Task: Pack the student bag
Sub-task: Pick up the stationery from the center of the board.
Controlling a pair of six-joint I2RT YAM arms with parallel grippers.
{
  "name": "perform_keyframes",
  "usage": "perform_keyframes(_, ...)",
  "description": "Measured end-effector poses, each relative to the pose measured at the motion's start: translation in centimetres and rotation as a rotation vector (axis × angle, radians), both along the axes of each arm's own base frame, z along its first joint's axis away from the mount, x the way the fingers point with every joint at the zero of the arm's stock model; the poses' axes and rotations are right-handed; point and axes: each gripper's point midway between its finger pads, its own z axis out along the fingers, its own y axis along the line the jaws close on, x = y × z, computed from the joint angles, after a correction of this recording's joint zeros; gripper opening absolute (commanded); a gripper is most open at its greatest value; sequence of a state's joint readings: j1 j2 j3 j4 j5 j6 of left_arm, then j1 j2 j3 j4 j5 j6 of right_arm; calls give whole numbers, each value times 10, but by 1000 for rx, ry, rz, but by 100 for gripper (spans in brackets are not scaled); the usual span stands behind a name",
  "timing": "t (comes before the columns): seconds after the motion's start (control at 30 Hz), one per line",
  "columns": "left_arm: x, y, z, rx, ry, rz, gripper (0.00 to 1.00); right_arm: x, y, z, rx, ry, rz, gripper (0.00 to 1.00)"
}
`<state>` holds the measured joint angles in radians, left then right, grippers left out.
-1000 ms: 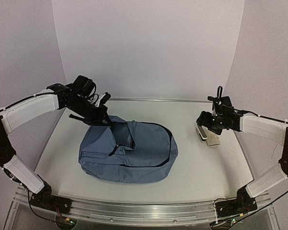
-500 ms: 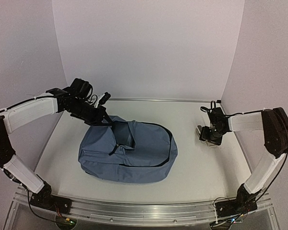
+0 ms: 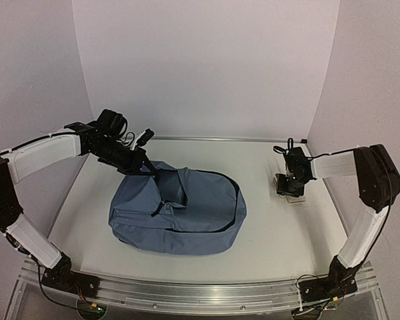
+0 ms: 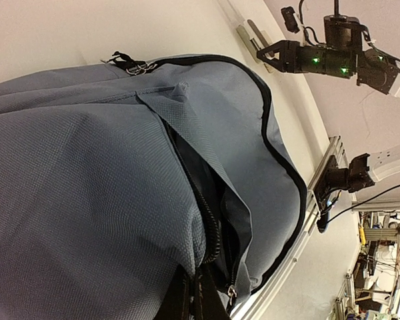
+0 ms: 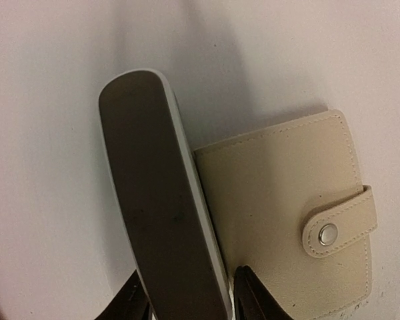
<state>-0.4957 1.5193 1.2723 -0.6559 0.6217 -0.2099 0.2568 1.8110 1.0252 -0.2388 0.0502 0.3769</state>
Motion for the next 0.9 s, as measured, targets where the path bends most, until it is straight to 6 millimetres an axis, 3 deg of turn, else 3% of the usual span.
perform_keyframes(0.2, 1, 0, 1, 1, -11, -7, 0, 4, 2, -1, 1, -3, 16, 27)
perform_keyframes(0.5, 2, 0, -2, 4, -20, -8, 0, 3, 15, 5, 66, -8, 49, 22)
perform_keyframes(0.63, 3, 2, -6, 3, -24, -2, 0, -1, 26, 35, 140, -58, 85, 22)
perform_keyframes(0.9, 7, 7, -7, -6, -43, 21, 0, -20, 66, 131, 397, -218, 229, 21)
